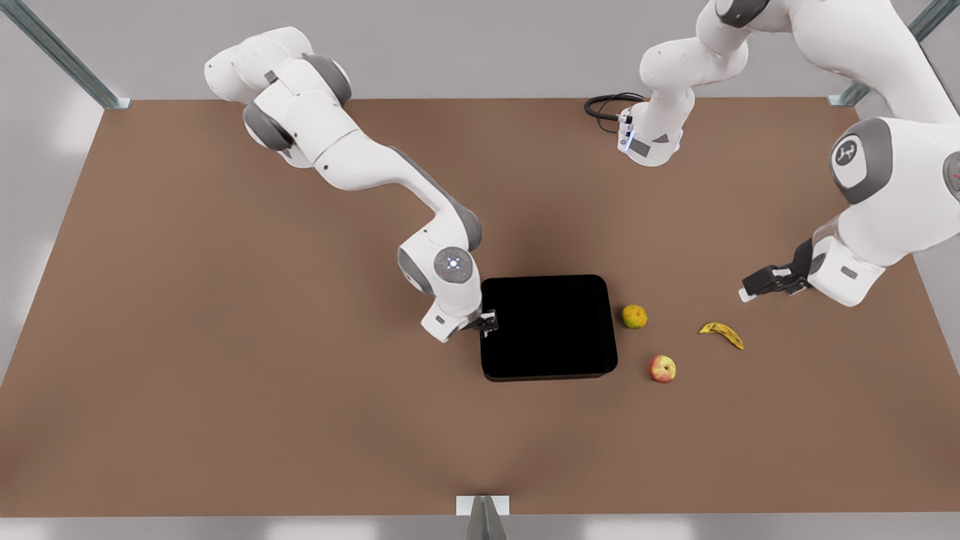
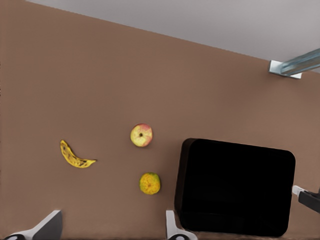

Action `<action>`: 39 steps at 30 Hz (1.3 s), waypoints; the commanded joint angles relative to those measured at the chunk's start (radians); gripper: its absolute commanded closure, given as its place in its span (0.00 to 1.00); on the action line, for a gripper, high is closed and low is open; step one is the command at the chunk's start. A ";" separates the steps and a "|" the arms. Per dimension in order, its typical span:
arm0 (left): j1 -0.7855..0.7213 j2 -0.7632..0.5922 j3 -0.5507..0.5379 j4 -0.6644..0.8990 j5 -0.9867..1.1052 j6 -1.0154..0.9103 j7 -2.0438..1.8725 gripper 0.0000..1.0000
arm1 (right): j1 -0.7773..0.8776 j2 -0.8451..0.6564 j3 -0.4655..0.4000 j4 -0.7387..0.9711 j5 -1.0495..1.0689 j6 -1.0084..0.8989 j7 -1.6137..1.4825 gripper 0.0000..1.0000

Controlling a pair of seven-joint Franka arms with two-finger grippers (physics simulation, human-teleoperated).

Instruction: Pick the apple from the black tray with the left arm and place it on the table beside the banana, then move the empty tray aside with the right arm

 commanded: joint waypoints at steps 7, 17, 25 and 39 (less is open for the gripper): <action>-0.018 0.007 -0.015 -0.005 0.032 -0.096 0.273 0.00 | 0.003 0.005 0.037 -0.005 0.027 0.098 0.240 0.00; -0.047 0.024 -0.015 0.002 0.044 -0.103 0.280 0.00 | -0.001 0.033 0.032 -0.060 0.013 0.098 0.221 0.02; -0.049 0.022 -0.015 -0.002 0.060 -0.105 0.281 0.00 | -0.003 0.027 0.026 -0.081 0.012 0.087 0.178 0.37; -0.049 0.024 -0.015 -0.002 0.073 -0.105 0.281 0.00 | -0.004 -0.001 0.026 -0.109 0.012 0.081 0.166 0.69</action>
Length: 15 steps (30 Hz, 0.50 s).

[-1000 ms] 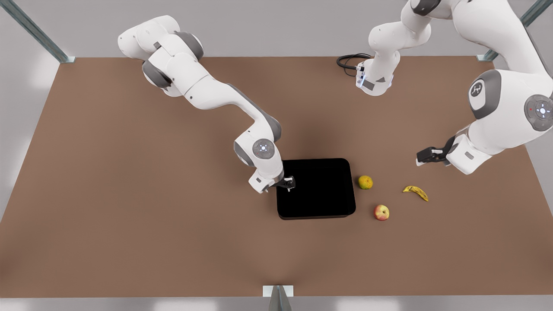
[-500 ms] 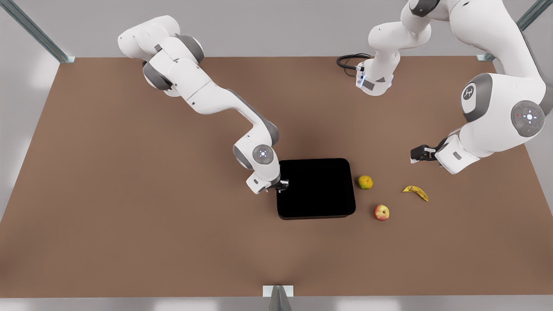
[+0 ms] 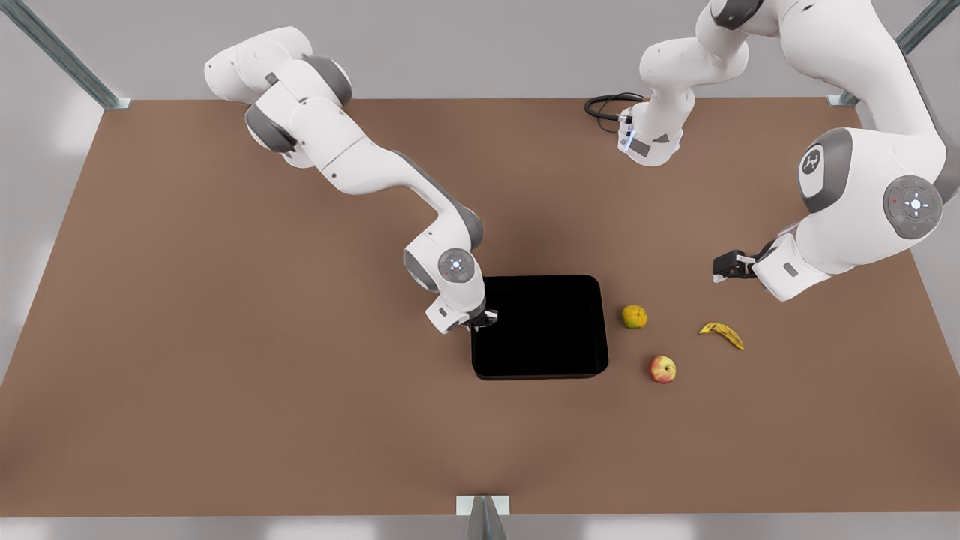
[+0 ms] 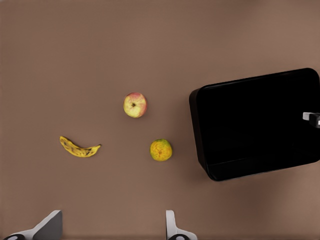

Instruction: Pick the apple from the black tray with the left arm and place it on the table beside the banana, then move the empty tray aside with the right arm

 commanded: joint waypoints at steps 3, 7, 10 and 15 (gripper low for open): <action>-0.004 -0.001 -0.001 0.000 0.005 -0.001 0.033 0.00 | 0.000 -0.003 0.000 0.000 0.000 -0.003 -0.013 0.77; -0.006 -0.001 -0.001 0.000 0.016 -0.001 0.033 0.00 | 0.000 -0.004 0.000 0.000 0.001 -0.005 -0.016 0.81; -0.006 -0.001 -0.001 0.000 0.016 -0.001 0.033 0.00 | -0.028 -0.052 0.012 0.000 0.001 -0.098 -0.063 0.81; -0.006 -0.001 -0.001 -0.001 0.016 -0.001 0.033 0.00 | -0.084 -0.116 0.032 0.000 0.008 -0.221 -0.157 0.82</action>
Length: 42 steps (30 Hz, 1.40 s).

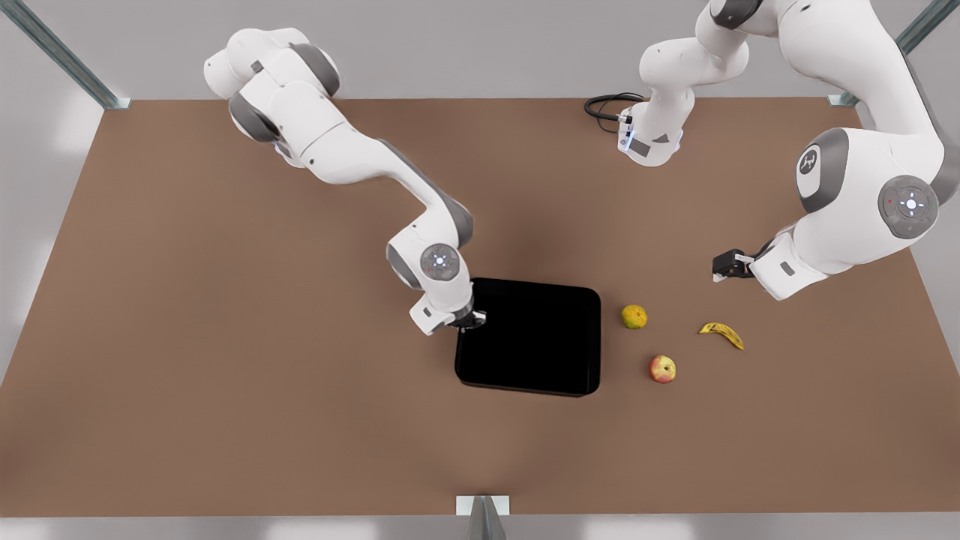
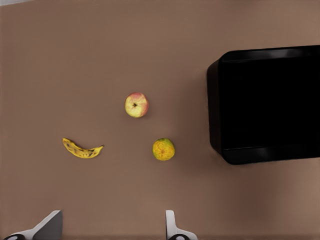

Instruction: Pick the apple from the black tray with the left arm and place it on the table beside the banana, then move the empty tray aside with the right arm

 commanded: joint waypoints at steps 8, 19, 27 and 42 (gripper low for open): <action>0.000 -0.003 -0.001 0.000 0.003 0.000 0.014 0.00 | -0.336 -0.269 0.069 -0.006 0.115 -0.472 -0.617 0.85; -0.009 0.000 0.001 0.004 0.047 0.001 0.010 0.00 | -1.008 -0.299 0.248 0.001 0.220 -0.563 -1.582 0.85; 0.000 0.016 0.007 0.006 0.053 -0.005 0.051 0.00 | -1.103 -0.133 0.250 0.005 0.292 -0.465 -1.860 0.85; 0.005 0.017 0.002 0.012 0.041 -0.048 0.089 0.00 | -1.091 -0.056 0.247 0.007 0.180 -0.285 -1.894 0.54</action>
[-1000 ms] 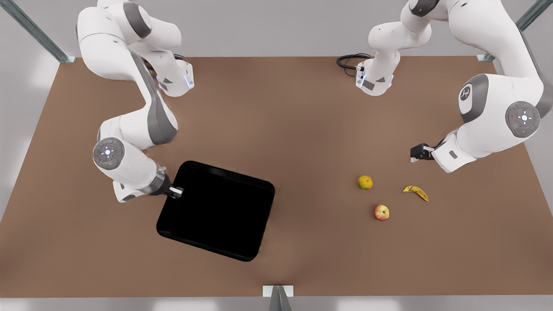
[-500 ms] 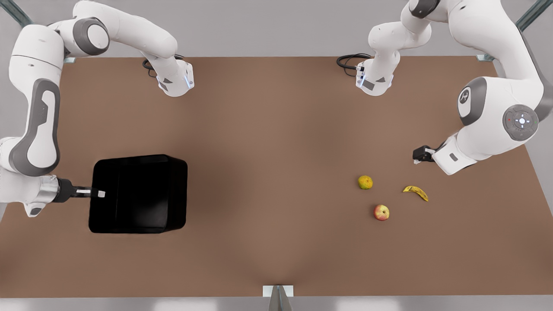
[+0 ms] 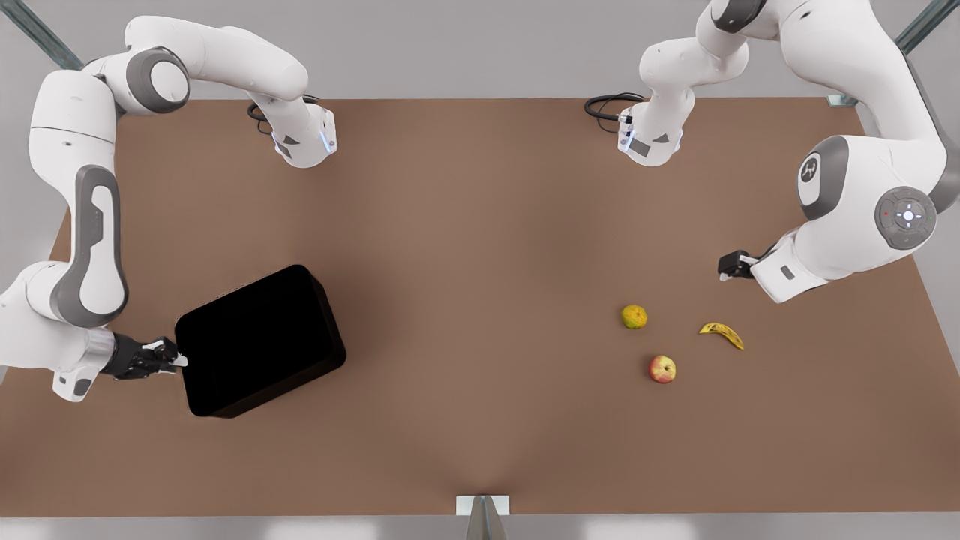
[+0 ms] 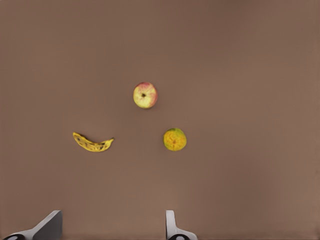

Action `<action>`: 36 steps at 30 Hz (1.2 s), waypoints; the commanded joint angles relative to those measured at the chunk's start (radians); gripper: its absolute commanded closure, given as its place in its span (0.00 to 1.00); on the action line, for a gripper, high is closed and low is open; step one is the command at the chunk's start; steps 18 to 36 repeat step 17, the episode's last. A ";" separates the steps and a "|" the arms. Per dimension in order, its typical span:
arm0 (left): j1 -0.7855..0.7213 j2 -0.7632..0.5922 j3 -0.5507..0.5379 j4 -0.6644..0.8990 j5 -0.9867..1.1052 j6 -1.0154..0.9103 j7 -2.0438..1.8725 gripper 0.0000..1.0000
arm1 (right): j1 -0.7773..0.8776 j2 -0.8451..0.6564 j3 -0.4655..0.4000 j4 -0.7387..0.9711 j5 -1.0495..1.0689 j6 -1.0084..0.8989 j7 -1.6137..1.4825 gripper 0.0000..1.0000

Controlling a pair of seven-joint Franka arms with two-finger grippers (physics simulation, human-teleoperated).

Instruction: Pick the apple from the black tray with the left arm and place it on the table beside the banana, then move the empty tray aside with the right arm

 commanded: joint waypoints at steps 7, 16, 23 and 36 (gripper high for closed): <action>-0.007 -0.001 -0.002 0.002 0.004 -0.010 0.031 0.00 | 0.152 -0.194 0.017 -0.009 0.000 -0.252 0.227 0.00; -0.007 -0.001 -0.002 0.002 0.004 -0.010 0.031 0.00 | 0.307 -0.480 0.004 -0.354 -0.006 -0.122 0.689 0.00; -0.007 -0.001 -0.002 0.002 0.004 -0.010 0.031 0.00 | 0.307 -0.478 -0.003 -0.352 -0.018 -0.122 0.686 0.00; -0.007 -0.001 -0.002 0.002 0.004 -0.010 0.031 0.00 | 0.307 -0.478 -0.003 -0.352 -0.018 -0.122 0.686 0.00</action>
